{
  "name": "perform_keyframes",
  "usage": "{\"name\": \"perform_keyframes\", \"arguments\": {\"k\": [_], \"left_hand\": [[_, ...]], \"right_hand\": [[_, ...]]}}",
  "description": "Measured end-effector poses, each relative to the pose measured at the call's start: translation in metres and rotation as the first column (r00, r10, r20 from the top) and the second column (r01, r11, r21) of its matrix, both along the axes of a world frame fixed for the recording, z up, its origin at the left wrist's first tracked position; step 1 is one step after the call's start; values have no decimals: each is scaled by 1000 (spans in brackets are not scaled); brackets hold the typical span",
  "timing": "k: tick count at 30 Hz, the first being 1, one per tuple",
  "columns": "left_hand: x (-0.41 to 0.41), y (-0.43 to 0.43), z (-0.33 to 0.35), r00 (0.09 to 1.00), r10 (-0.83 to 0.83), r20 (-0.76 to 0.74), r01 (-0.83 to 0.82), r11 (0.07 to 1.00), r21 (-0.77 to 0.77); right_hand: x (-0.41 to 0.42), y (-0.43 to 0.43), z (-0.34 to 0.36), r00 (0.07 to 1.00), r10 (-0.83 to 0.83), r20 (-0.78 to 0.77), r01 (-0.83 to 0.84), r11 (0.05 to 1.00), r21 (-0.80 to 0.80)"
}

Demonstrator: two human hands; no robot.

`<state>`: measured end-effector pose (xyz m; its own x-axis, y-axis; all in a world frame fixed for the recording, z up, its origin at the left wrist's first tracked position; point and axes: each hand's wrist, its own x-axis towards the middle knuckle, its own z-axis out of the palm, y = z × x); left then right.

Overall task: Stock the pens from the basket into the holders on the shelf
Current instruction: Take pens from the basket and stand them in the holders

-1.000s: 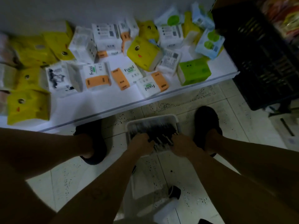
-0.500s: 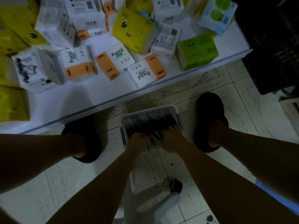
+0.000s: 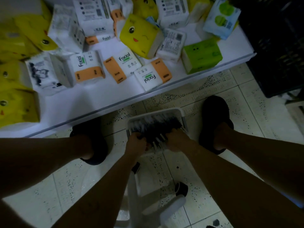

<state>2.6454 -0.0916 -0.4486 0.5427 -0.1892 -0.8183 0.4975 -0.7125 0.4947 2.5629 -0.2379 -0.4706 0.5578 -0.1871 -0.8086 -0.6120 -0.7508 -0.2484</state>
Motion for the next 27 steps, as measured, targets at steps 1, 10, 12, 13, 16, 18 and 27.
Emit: {"name": "perform_keyframes", "arguments": {"k": [1, 10, 12, 13, 16, 18, 27], "left_hand": [[0, 0, 2, 1000, -9, -28, 9, 1000, -17], [-4, -5, 36, 976, -144, 163, 157, 985, -68], [-8, -5, 50, 942, -188, 277, 219, 972, -85], [-9, -5, 58, 924, -199, 326, 244, 965, -101], [-10, -2, 79, 891, -202, 405, 286, 945, -158], [-10, -3, 92, 911, -163, 379, 242, 955, -172], [-3, 5, 150, 838, -36, 544, 245, 917, -316]], "right_hand": [[-2, -1, -1, 998, -39, 41, 40, 999, -7], [-11, 3, 40, 902, -369, 224, 368, 929, 49], [-12, 6, 50, 852, -457, 254, 454, 888, 74], [-11, 8, 57, 819, -502, 277, 497, 863, 93], [-8, 13, 76, 745, -584, 322, 571, 808, 145], [-9, 14, 88, 772, -536, 342, 520, 842, 145], [-6, 21, 160, 650, -604, 460, 567, 789, 235]]}}
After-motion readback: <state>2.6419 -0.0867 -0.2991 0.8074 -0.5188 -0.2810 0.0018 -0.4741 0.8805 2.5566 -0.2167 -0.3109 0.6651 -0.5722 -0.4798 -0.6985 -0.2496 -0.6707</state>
